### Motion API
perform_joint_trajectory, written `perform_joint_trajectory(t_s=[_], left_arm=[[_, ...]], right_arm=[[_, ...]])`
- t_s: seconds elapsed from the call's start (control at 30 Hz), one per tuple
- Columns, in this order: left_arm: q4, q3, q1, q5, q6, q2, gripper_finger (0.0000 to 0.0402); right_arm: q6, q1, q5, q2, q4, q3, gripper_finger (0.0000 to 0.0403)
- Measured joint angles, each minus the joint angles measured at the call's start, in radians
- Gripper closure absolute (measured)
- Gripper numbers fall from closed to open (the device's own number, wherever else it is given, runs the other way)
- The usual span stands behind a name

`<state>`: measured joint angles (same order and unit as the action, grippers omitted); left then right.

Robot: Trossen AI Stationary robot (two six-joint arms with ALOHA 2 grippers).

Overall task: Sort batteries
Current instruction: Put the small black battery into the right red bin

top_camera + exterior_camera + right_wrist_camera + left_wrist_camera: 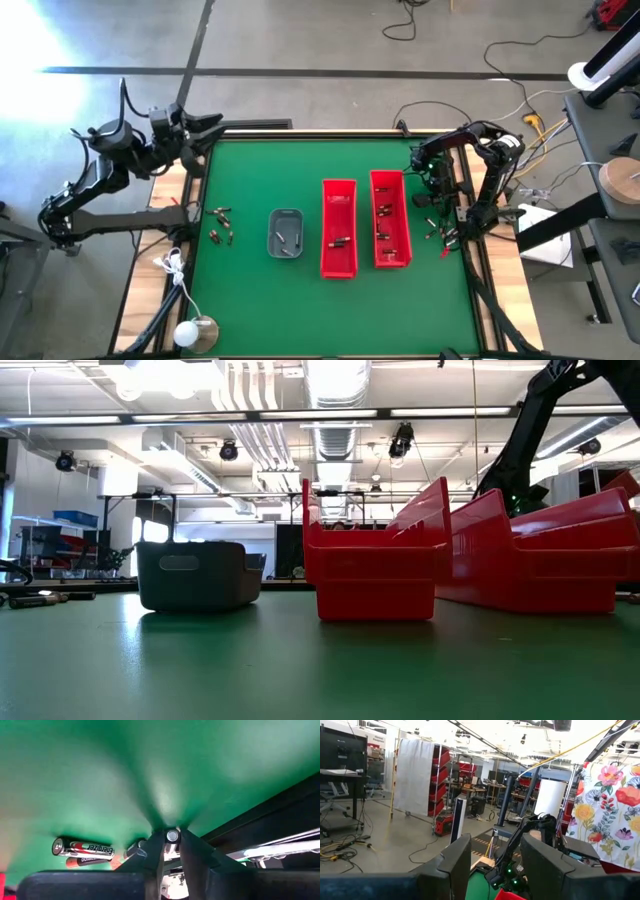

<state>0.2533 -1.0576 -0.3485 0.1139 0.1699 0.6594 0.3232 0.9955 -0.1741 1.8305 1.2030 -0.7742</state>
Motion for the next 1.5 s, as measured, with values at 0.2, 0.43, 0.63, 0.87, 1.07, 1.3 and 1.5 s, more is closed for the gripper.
perform_joint_trajectory(t_s=[0.2, 0.43, 0.63, 0.87, 1.07, 1.3, 1.5], left_arm=[[0.000, 0.000, 0.000, 0.000, -0.003, 0.000, 0.0251], [0.001, 0.000, 0.000, 0.000, -0.016, -0.001, 0.0251], [0.001, 0.000, 0.000, 0.000, -0.027, 0.004, 0.0251], [0.001, 0.000, 0.000, 0.000, -0.032, 0.012, 0.0251], [0.001, 0.000, 0.000, 0.000, -0.045, 0.013, 0.0251], [0.001, 0.000, 0.000, 0.000, -0.039, 0.013, 0.0251], [0.001, 0.000, 0.000, 0.000, -0.058, 0.013, 0.0251]], right_arm=[[-0.070, 0.000, 0.002, -0.002, 0.000, 0.000, 0.0366], [-0.100, 0.011, -0.004, -0.033, -0.002, -0.001, 0.0365], [-0.099, 0.047, 0.007, -0.109, -0.027, -0.021, 0.0365], [-0.096, 0.069, 0.053, -0.236, 0.005, -0.150, 0.0365], [-0.040, 0.063, 0.047, -0.323, 0.125, -0.289, 0.0365], [0.037, -0.032, 0.068, -0.425, 0.301, -0.421, 0.0365], [0.259, -0.225, -0.059, -0.496, 0.333, -0.497, 0.0365]])
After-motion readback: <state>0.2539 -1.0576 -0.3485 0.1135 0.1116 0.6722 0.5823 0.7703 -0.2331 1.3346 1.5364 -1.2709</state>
